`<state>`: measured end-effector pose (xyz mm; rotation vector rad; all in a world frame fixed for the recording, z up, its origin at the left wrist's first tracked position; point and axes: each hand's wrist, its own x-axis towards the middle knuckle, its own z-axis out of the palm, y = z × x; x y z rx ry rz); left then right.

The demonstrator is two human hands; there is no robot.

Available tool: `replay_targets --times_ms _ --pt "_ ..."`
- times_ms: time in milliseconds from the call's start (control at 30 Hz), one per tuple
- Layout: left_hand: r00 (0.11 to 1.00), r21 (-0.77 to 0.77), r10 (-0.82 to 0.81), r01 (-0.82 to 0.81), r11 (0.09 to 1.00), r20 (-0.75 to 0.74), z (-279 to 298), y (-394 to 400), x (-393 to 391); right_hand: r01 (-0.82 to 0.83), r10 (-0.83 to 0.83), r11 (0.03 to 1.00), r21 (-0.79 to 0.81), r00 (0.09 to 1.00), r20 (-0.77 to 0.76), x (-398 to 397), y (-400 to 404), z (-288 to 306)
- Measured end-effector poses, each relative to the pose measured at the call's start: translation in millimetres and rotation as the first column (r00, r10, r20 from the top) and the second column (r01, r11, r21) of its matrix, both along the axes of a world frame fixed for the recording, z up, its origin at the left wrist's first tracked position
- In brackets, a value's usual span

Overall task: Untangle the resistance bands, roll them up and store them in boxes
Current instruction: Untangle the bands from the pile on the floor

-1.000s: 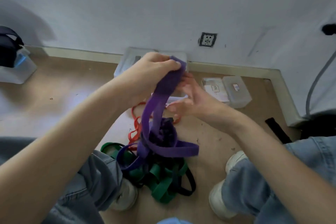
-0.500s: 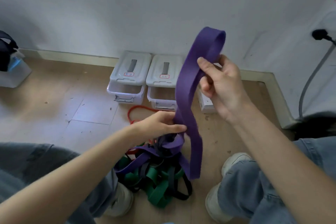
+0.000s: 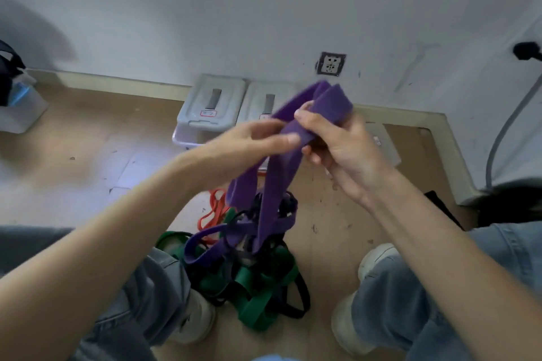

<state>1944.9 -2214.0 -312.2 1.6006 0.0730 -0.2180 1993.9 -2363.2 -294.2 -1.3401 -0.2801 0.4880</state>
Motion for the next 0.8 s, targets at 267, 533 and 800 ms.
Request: replay_targets --times_ms 267,533,800 --pt "0.999 0.276 -0.016 0.027 0.961 -0.045 -18 2 -7 -0.034 0.009 0.998 -0.060 0.931 -0.364 32 -29 4" --pt "0.980 -0.203 0.186 -0.168 0.965 0.070 44 2 -2 -0.499 0.703 0.572 -0.651 0.708 0.076 6 -26 -23" --pt "0.965 0.066 0.259 -0.257 0.964 -0.029 21 27 -11 -0.224 0.251 0.918 -0.328 0.967 0.042 -1 -16 -36"
